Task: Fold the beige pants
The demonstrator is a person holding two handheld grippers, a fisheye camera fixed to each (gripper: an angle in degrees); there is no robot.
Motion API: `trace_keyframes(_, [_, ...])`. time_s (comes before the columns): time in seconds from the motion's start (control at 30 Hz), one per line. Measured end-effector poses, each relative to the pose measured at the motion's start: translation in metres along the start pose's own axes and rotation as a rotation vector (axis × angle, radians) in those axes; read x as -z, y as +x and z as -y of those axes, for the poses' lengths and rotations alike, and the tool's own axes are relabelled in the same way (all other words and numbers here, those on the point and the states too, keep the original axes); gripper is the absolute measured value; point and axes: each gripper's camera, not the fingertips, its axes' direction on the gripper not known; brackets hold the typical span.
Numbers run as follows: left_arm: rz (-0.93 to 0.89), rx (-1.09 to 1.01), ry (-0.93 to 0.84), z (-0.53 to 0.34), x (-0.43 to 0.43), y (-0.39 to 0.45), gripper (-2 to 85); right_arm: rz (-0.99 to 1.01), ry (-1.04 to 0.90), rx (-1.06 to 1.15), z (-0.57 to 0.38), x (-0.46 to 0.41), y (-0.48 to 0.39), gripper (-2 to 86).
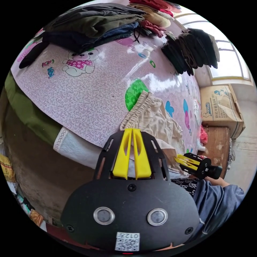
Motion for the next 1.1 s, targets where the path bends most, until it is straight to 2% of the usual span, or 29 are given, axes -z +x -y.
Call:
trace_keyframes(0.13, [-0.034,0.012,0.062,-0.004,0.021,-0.005,0.5,0.132,-0.012,0.029,0.008,-0.013,0.010,1.3])
trace_keyframes(0.23, [-0.024,0.004,0.037,-0.006,0.030,-0.007,0.4,0.210,-0.105,0.101,0.018,-0.041,0.010,2.9])
trace_keyframes(0.33, [0.098,0.011,-0.058,-0.009,0.030,-0.009,0.3,0.228,-0.197,0.134,0.025,-0.070,0.014,5.1])
trace_keyframes(0.4, [0.146,0.031,-0.032,-0.019,0.038,-0.012,0.2,0.249,-0.202,0.156,0.027,-0.072,0.022,6.7])
trace_keyframes(0.47, [0.120,0.054,0.026,-0.028,0.048,-0.018,0.2,0.258,-0.217,0.149,0.026,-0.071,0.032,7.4])
trace_keyframes(0.53, [0.088,0.088,0.087,-0.038,0.058,-0.025,0.3,0.242,-0.191,0.119,0.021,-0.062,0.048,6.3])
trace_keyframes(0.63, [0.042,0.062,0.162,-0.052,0.068,-0.024,0.4,0.195,-0.024,-0.004,0.020,-0.031,0.103,2.7])
trace_keyframes(0.7, [0.018,0.006,0.168,-0.059,0.066,-0.015,0.4,0.276,0.142,-0.146,0.037,-0.011,0.170,2.0])
trace_keyframes(0.77, [0.002,-0.010,0.160,-0.063,0.062,-0.009,0.4,0.331,0.180,-0.250,0.060,-0.016,0.220,2.0])
trace_keyframes(0.83, [-0.032,-0.021,0.172,-0.069,0.057,-0.004,0.5,0.334,0.159,-0.288,0.088,-0.037,0.258,2.3])
trace_keyframes(0.9, [-0.065,-0.007,0.181,-0.080,0.051,-0.002,0.5,0.345,0.054,-0.249,0.128,-0.082,0.289,4.0])
trace_keyframes(1.1, [-0.124,0.081,0.243,-0.115,0.046,-0.007,0.3,0.403,-0.199,-0.100,0.199,-0.182,0.314,10.7])
